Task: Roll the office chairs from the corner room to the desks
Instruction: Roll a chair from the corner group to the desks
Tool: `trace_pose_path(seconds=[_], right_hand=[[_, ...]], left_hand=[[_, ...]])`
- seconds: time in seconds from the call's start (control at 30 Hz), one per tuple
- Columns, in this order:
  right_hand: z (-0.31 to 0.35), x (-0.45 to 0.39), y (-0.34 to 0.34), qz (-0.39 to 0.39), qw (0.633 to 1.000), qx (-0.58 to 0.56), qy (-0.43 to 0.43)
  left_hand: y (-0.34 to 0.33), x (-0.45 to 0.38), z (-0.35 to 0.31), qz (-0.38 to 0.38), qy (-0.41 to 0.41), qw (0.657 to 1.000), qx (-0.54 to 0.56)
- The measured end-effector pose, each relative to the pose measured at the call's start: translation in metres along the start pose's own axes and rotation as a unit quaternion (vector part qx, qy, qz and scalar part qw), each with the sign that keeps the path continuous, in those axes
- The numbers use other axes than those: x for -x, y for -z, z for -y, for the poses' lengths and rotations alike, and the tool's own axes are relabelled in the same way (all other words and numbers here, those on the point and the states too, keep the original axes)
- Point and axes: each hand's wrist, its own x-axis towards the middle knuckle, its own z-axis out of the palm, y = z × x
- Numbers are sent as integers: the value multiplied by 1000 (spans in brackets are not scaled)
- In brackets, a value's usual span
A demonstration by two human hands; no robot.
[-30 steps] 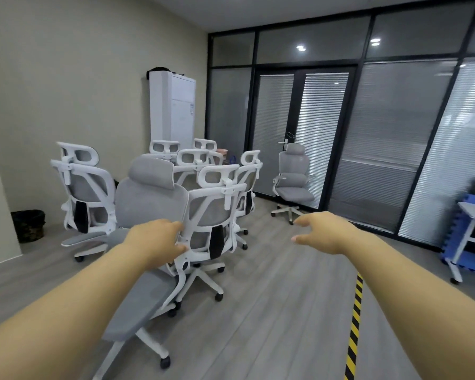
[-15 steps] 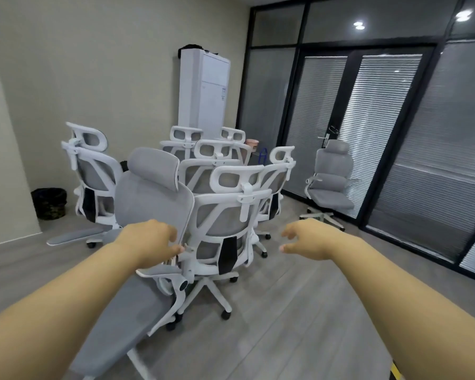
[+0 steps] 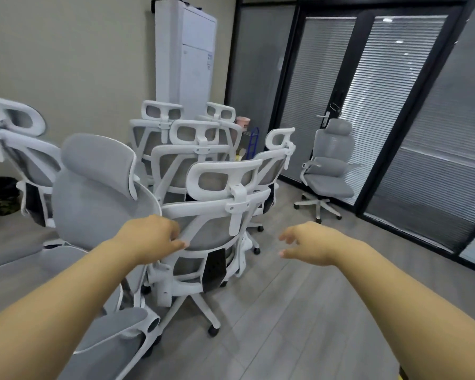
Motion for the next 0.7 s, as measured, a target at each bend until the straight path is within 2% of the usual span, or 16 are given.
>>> trace_pose_path(seconds=[0.2,0.33,0.5,0.7], right_hand=[[-47,-97,-8,37,999,-8,1],[-82,-174,-16,46,999,13,15],[-117,-275,-22,2,999,12,48],[-132,-375,-25,-59,992,14,109]], left_hand=[[-27,-98,-13,27,8,1000,2],[-50,-156,-24,17,33,999,2],[-79,-222,-28,-30,88,994,54],[-103,-270,-26,-47,146,986,72]])
